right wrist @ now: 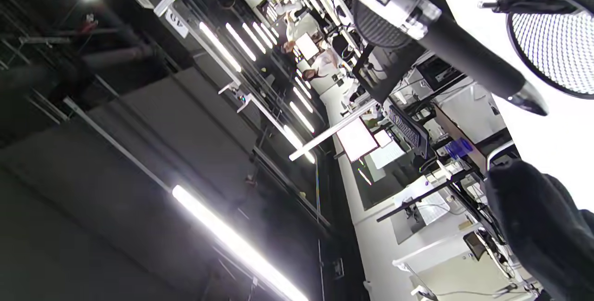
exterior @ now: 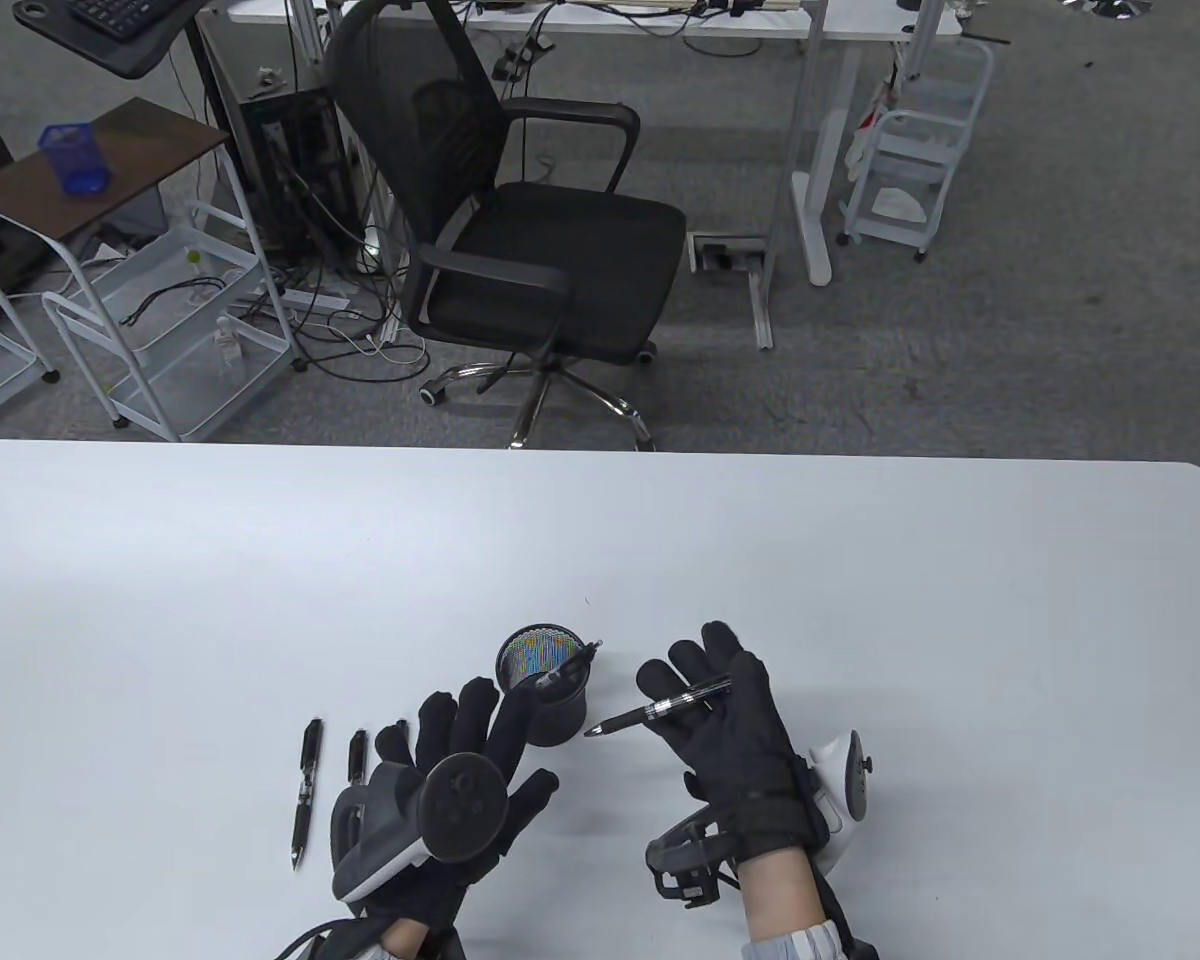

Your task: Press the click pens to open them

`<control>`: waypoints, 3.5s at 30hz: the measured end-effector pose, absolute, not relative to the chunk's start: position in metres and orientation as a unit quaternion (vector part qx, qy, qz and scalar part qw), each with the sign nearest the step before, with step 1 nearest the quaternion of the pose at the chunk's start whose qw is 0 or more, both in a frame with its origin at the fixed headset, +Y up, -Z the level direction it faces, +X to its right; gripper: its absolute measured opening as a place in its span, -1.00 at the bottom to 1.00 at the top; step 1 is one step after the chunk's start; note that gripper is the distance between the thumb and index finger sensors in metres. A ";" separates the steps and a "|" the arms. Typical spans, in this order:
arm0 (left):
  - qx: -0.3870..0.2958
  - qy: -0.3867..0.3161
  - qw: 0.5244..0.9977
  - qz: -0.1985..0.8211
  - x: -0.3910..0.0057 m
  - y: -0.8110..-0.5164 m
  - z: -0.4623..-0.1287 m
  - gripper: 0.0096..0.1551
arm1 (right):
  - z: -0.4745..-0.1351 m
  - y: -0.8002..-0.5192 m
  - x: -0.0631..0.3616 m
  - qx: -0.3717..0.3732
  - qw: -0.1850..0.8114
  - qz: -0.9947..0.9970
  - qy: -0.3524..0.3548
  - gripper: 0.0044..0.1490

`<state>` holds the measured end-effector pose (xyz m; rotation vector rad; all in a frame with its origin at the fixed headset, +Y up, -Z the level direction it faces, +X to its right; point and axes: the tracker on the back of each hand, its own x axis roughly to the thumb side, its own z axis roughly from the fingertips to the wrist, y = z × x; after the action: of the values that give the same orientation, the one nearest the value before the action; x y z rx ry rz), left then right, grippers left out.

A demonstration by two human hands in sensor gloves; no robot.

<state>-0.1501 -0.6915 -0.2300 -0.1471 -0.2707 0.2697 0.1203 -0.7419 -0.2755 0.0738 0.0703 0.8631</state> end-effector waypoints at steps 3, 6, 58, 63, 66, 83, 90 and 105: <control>-0.073 -0.133 0.979 0.134 -0.150 -0.691 -0.230 -0.17 | -0.277 -0.746 0.121 0.028 0.909 0.415 0.036 -0.19; -0.075 -0.133 0.979 0.133 -0.149 -0.691 -0.230 -0.17 | -0.277 -0.748 0.121 0.023 0.919 0.392 0.046 -0.17; -0.076 -0.131 0.980 0.130 -0.146 -0.690 -0.228 -0.18 | -0.275 -0.744 0.106 0.128 0.935 0.303 0.133 -0.17; -0.076 -0.131 0.980 0.128 -0.146 -0.690 -0.228 -0.18 | -0.275 -0.745 0.105 0.124 0.935 0.303 0.133 -0.17; -0.078 -0.131 0.980 0.128 -0.146 -0.690 -0.228 -0.18 | -0.274 -0.744 0.105 0.124 0.936 0.303 0.132 -0.17; -0.078 -0.131 0.980 0.130 -0.146 -0.689 -0.228 -0.19 | -0.276 -0.745 0.105 0.135 0.932 0.312 0.127 -0.16; -0.078 -0.131 0.980 0.130 -0.146 -0.688 -0.228 -0.18 | -0.277 -0.743 0.105 0.149 0.923 0.335 0.119 -0.14; -0.077 -0.130 0.980 0.131 -0.146 -0.688 -0.228 -0.18 | -0.281 -0.725 0.109 0.175 0.878 0.440 0.071 -0.31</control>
<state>-0.1463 -0.6881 -0.2275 -0.1552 -0.2621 0.2634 0.1095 -0.7254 -0.2809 0.3652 0.1478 0.9182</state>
